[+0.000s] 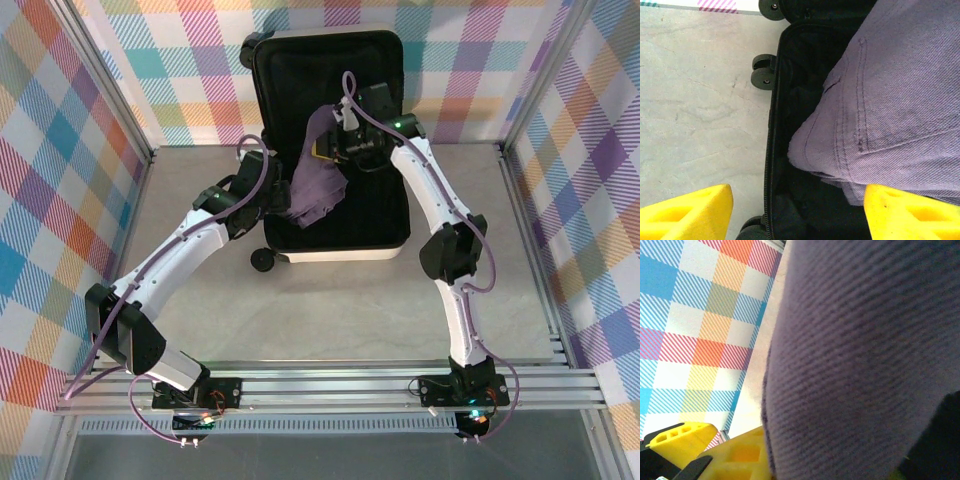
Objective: Pack the luggage
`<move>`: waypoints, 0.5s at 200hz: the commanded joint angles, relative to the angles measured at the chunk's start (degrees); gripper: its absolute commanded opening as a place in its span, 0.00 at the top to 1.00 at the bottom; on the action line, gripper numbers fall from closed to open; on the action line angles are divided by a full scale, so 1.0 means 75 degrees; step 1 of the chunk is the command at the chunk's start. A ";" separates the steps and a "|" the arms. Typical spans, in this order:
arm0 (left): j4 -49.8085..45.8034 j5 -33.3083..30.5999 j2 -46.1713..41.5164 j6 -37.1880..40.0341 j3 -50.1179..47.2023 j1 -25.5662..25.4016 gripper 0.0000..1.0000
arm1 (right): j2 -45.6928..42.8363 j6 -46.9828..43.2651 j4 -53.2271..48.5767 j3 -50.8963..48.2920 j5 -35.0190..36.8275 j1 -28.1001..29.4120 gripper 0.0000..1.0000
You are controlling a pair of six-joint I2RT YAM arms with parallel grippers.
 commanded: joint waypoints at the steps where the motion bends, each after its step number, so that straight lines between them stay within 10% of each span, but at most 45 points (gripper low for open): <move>1: -0.0179 -0.0058 -0.0017 -0.0045 -0.0082 0.0056 0.30 | -0.0183 -0.0125 0.0359 0.0127 -0.0257 -0.0025 1.00; 100: -0.0194 0.0181 0.0460 -0.0061 0.0107 0.0056 0.30 | -0.1032 -0.0288 0.1046 -0.4175 0.1670 -0.1066 0.96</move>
